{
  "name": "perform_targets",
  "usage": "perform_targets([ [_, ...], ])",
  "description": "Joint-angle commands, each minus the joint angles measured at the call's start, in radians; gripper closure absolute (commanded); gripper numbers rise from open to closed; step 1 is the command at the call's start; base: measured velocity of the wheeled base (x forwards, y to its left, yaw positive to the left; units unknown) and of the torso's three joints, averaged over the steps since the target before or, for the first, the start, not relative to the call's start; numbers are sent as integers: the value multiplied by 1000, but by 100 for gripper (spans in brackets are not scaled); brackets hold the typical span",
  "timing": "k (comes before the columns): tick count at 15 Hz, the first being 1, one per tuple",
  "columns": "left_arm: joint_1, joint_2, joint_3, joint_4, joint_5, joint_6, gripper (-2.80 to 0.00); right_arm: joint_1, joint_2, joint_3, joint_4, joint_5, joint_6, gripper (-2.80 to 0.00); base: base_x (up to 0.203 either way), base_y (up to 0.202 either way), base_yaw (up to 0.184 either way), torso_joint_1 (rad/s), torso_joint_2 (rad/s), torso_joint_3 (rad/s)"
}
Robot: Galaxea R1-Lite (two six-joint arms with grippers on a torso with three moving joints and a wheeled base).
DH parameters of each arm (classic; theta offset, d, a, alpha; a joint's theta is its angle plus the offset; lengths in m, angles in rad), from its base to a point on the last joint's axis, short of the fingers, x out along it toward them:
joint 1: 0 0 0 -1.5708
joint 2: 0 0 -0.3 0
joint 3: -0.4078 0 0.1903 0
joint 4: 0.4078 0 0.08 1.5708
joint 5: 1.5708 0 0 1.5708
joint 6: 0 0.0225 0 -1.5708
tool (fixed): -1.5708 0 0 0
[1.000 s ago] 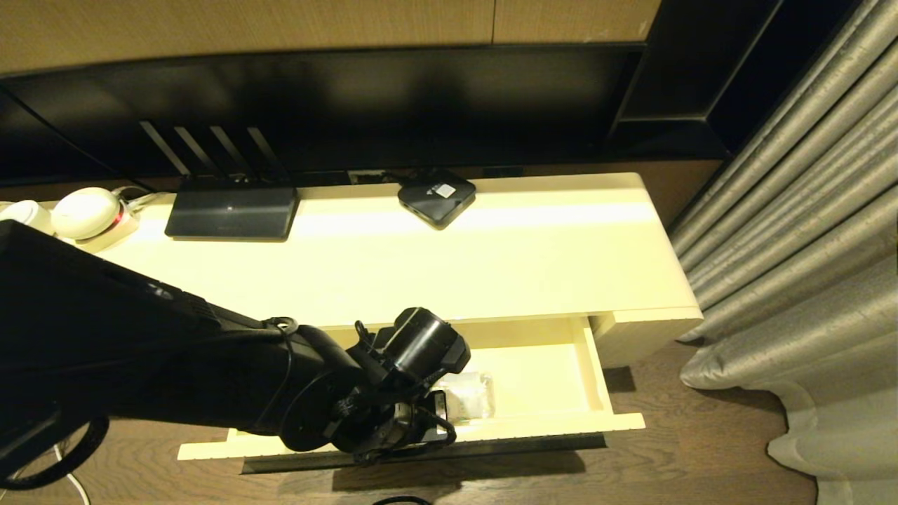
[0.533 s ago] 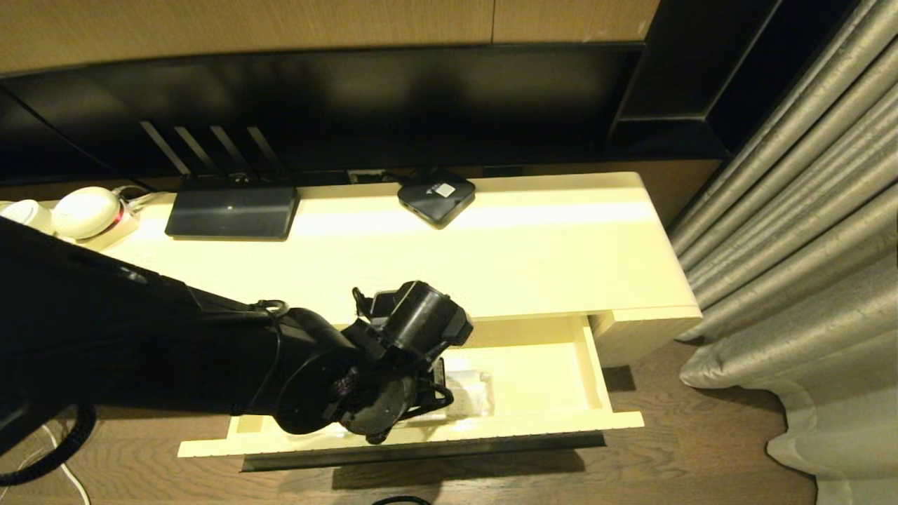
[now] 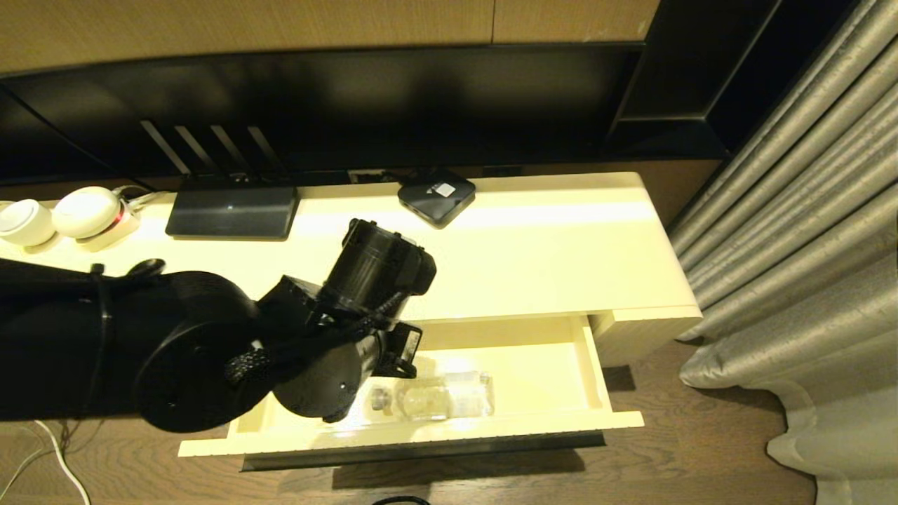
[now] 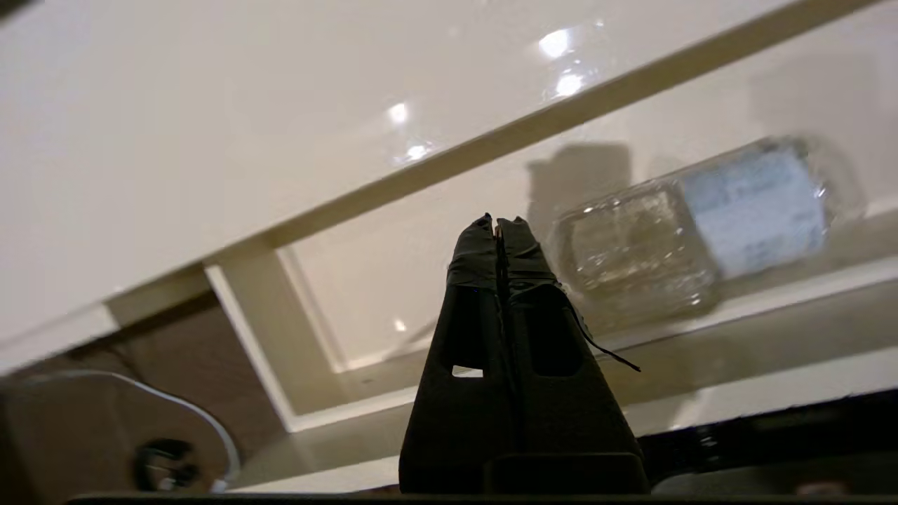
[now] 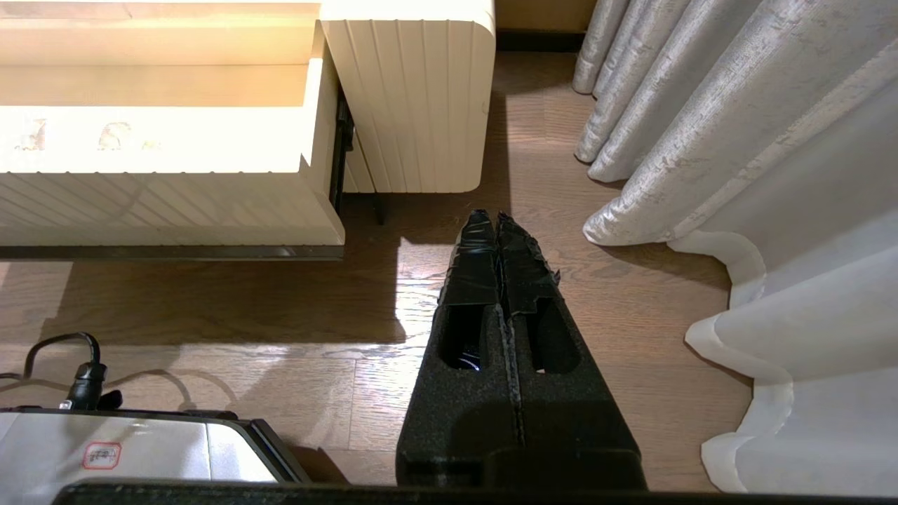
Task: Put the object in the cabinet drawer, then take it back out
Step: Open the drawer, then take the mineral water out of the drawer and put it on the table
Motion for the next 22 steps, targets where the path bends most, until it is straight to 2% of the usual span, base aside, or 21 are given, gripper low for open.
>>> perform_targets([
  [1,16,-97,26,36,-12,236,0,1,1,0,0,0,0,0,0,0,0,0,0,0],
  [3,56,-139,31,97,-69,424,0,1,1,0,0,0,0,0,0,0,0,0,0,0],
  [5,107,-178,27,190,-170,665,0,1,1,0,0,0,0,0,0,0,0,0,0,0],
  [6,132,-186,13,282,-252,747,0,1,1,0,0,0,0,0,0,0,0,0,0,0],
  [7,143,-181,-21,372,-329,788,0,1,1,0,0,0,0,0,0,0,0,0,0,0],
  [8,147,-170,-59,448,-397,810,0,1,1,0,0,0,0,0,0,0,0,0,0,0],
  [9,147,-159,-83,483,-438,828,0,1,1,0,0,0,0,0,0,0,0,0,0,0],
  [11,147,-120,-107,533,-527,912,0,1,1,0,0,0,0,0,0,0,0,0,0,0],
  [12,147,-111,-108,542,-544,927,0,1,1,0,0,0,0,0,0,0,0,0,0,0],
  [13,146,-74,-116,567,-594,946,0,1,1,0,0,0,0,0,0,0,0,0,0,0],
  [14,146,-54,-127,600,-677,961,0,1,1,0,0,0,0,0,0,0,0,0,0,0],
  [15,147,-31,-137,619,-721,971,0,1,1,0,0,0,0,0,0,0,0,0,0,0],
  [18,152,42,-127,625,-732,984,0,1,1,0,0,0,0,0,0,0,0,0,0,0],
  [20,151,92,-135,610,-718,1017,0,1,1,0,0,0,0,0,0,0,0,0,0,0],
  [22,151,141,-145,523,-672,1022,0,1,1,0,0,0,0,0,0,0,0,0,0,0],
])
